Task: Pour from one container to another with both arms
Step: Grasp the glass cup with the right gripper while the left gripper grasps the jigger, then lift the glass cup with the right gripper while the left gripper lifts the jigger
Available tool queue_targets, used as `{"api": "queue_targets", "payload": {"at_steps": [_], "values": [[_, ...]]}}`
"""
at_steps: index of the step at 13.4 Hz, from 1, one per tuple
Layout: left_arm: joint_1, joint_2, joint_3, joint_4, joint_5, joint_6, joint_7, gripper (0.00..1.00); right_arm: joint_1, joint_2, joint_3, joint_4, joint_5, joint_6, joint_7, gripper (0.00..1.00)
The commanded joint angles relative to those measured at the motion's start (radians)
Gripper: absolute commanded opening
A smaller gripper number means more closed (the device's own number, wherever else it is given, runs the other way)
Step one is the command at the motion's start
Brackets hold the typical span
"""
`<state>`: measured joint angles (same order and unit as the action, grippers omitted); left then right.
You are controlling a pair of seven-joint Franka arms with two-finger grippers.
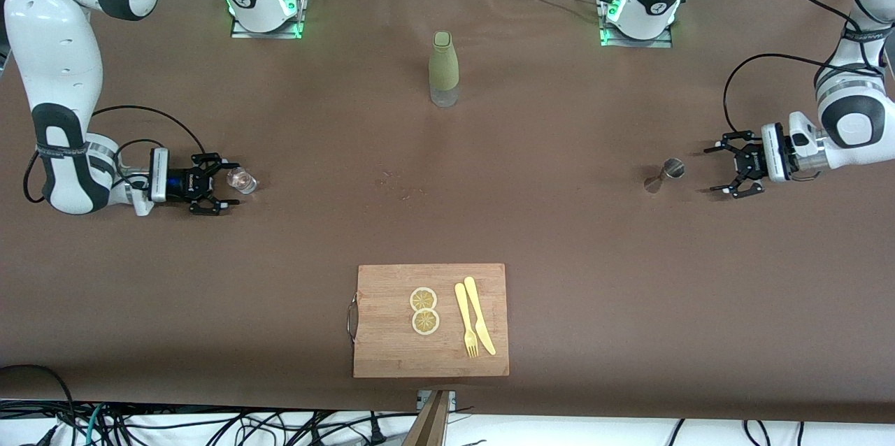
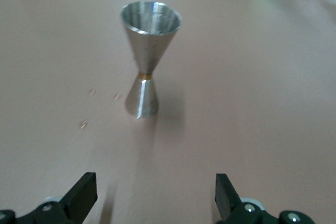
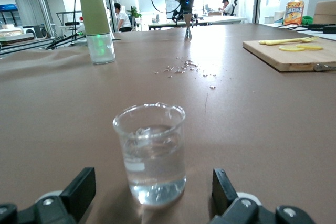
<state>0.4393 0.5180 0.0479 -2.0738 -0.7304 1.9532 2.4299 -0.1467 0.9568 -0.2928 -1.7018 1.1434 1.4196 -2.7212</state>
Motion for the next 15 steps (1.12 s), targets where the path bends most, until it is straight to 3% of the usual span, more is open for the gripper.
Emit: {"api": "queue_targets", "payload": {"at_steps": [1, 5, 9, 10, 12, 13, 15], "values": [[-0.016, 0.037, -0.051, 0.021, -0.033, -0.031, 0.084, 1.0, -0.013, 0.014, 0.035, -0.001, 0.016, -0.015, -0.049, 0.98], [-0.03, 0.089, -0.071, 0.027, -0.113, -0.033, 0.283, 1.0, -0.007, 0.014, 0.043, -0.001, 0.016, -0.034, -0.06, 0.97], [-0.005, 0.114, -0.053, 0.069, -0.118, -0.068, 0.421, 1.0, -0.005, 0.031, 0.043, -0.001, 0.015, -0.065, -0.061, 0.93], [-0.007, 0.123, -0.036, 0.096, -0.118, -0.092, 0.434, 1.0, -0.005, 0.031, 0.043, -0.001, 0.015, -0.064, -0.061, 0.85], [-0.007, 0.172, 0.004, 0.15, -0.151, -0.154, 0.443, 1.0, -0.005, 0.031, 0.043, -0.001, 0.015, -0.067, -0.061, 0.44], [-0.007, 0.198, 0.033, 0.168, -0.174, -0.187, 0.468, 1.0, -0.005, 0.031, 0.043, -0.001, 0.015, -0.074, -0.061, 0.32], [-0.008, 0.223, 0.041, 0.184, -0.214, -0.244, 0.494, 1.0, -0.007, 0.031, 0.043, 0.008, 0.013, -0.09, -0.049, 0.22]]}}
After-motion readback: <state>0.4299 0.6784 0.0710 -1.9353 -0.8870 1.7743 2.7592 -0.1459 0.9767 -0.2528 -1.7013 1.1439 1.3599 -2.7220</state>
